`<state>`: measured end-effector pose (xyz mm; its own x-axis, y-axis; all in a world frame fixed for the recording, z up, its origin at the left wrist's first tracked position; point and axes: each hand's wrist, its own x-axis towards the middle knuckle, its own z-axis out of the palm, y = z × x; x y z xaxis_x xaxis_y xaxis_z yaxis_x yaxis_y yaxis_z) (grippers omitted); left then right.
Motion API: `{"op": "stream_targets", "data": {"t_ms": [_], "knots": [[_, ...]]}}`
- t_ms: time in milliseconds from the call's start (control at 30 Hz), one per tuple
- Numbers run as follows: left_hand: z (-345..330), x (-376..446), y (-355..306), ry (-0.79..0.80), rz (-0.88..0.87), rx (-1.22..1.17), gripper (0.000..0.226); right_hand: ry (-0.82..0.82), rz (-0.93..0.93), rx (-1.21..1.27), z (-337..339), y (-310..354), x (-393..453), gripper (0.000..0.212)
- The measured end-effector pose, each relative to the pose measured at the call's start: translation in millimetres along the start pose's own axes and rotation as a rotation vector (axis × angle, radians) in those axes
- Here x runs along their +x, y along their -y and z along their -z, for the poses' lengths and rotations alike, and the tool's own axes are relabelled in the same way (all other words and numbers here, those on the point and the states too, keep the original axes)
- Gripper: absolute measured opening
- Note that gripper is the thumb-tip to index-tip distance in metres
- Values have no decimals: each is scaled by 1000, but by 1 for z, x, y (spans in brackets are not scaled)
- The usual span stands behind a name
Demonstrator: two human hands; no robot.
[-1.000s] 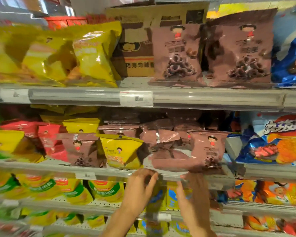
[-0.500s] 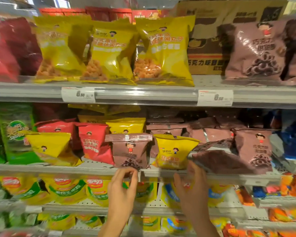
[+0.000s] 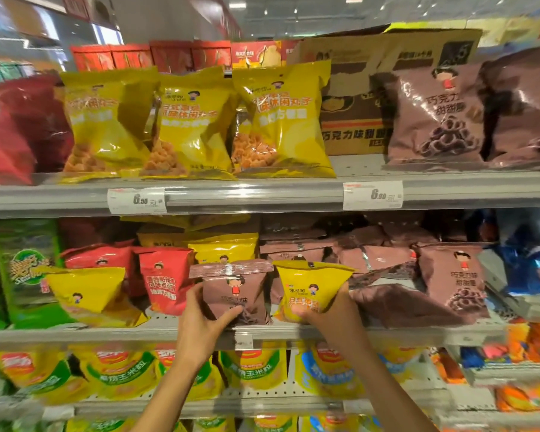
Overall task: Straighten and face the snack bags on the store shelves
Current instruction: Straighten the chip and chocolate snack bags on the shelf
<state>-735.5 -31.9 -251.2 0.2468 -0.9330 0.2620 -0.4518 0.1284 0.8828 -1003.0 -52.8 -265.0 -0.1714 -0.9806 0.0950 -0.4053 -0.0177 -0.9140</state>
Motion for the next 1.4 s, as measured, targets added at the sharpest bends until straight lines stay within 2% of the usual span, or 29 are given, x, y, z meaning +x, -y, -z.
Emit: {"op": "stream_targets", "data": {"t_ms": [133,200,300,433,533,600,700,867,1033,1133,1300,1400], "knots": [[2,5,6,34,2,29,89,25,82,22,0,-2,1,87],[4,6,9,52,-1,31,88,49,104,31,0,-1,2,79],[5,9,6,91,-14,21,72,100,132,49,0,1,2,65],[6,10,4,116,-11,-14,59,108,107,57,0,2,3,66],[6,10,7,103,-3,-40,51,70,77,84,-1,4,0,73],[6,10,8,109,-2,-50,54,20,73,91,-1,8,-3,73],[6,10,4,138,-8,-81,65,-28,85,57,0,11,-7,60],[12,4,1,87,-25,-125,52,-45,132,88,7,10,-17,42],[12,-5,-7,70,-37,-178,53,-72,171,168,17,13,-46,47],[-2,-6,-14,107,-37,-189,48,-77,114,239,23,9,-68,59],[-43,-7,-29,166,-75,-152,38,-35,5,223,31,-12,-99,61],[-68,-9,-41,214,-68,-171,45,-17,-73,236,37,-23,-109,68]]}}
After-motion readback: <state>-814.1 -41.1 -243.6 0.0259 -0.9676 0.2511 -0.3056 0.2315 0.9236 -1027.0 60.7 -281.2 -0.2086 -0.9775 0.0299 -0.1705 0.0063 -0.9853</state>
